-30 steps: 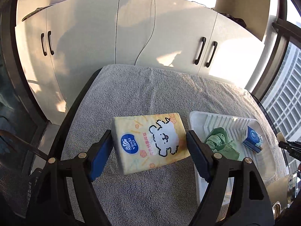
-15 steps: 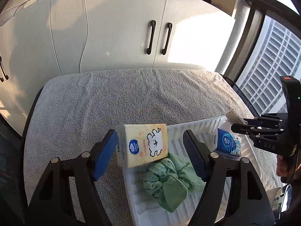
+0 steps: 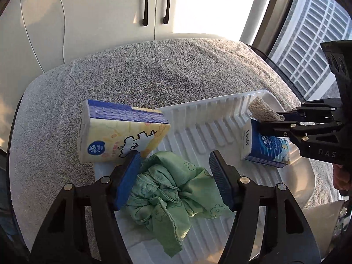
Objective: Organize soft objects
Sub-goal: 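Release the yellow pack into the tray with the left tool while the right tool drops the scrubber there, then withdraw both open tools from the tray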
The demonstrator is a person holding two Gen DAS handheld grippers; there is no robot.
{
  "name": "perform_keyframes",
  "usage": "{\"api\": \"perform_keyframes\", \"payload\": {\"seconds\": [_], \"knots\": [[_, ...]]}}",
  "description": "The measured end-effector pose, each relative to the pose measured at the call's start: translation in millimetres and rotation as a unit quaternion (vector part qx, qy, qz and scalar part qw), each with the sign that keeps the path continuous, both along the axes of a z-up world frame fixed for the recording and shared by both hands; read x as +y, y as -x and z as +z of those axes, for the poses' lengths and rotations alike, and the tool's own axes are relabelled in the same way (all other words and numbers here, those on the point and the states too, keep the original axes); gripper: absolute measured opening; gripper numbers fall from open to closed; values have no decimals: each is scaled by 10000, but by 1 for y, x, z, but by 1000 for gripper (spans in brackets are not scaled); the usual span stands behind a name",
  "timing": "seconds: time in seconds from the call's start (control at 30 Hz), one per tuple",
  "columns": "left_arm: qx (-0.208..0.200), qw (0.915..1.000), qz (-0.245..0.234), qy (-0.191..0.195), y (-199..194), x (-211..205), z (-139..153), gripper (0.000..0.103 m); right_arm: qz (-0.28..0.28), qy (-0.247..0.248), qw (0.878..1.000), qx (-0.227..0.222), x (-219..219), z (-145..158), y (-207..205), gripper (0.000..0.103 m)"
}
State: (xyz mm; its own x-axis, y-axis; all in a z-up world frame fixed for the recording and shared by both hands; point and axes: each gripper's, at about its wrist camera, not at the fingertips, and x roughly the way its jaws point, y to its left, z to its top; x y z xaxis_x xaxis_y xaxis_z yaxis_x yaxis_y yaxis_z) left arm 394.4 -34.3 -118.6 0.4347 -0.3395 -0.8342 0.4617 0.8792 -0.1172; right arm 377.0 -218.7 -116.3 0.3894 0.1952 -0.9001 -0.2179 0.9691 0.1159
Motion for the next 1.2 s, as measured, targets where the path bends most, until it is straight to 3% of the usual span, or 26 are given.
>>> {"api": "perform_keyframes", "payload": {"seconds": [0.1,0.2,0.27,0.33,0.4,0.5,0.77,0.83,0.9,1.07,1.17,1.2], "knots": [[49,9999,-10,142,1,6,2,62,169,50,9998,6,5,0,8,23],[-165,9988,15,451,6,18,16,64,230,130,9996,-34,5,1,13,24],[-256,9979,31,590,8,25,25,65,230,128,9996,-27,4,2,16,39],[-435,9973,165,573,8,31,33,67,285,-4,9996,-21,2,4,20,67],[-687,9959,487,334,5,36,38,80,356,-100,9993,-94,0,9,28,69],[-745,9928,934,10,-6,48,38,81,466,33,9983,-351,0,18,43,69],[-526,9918,1161,17,-32,47,20,81,590,684,9918,-902,-3,35,92,70],[-588,9916,1110,302,-29,46,20,78,503,511,9932,-916,-8,42,97,70],[-641,9927,882,515,-22,42,22,67,445,479,9930,-981,-12,47,103,70],[-817,9961,-36,333,-2,31,35,61,315,552,9924,-1058,-19,56,111,70],[-788,9966,-212,69,5,27,37,39,190,465,9935,-1023,-26,56,110,70],[-736,9969,-261,51,7,27,37,39,146,432,9938,-1010,-28,57,110,70]]}}
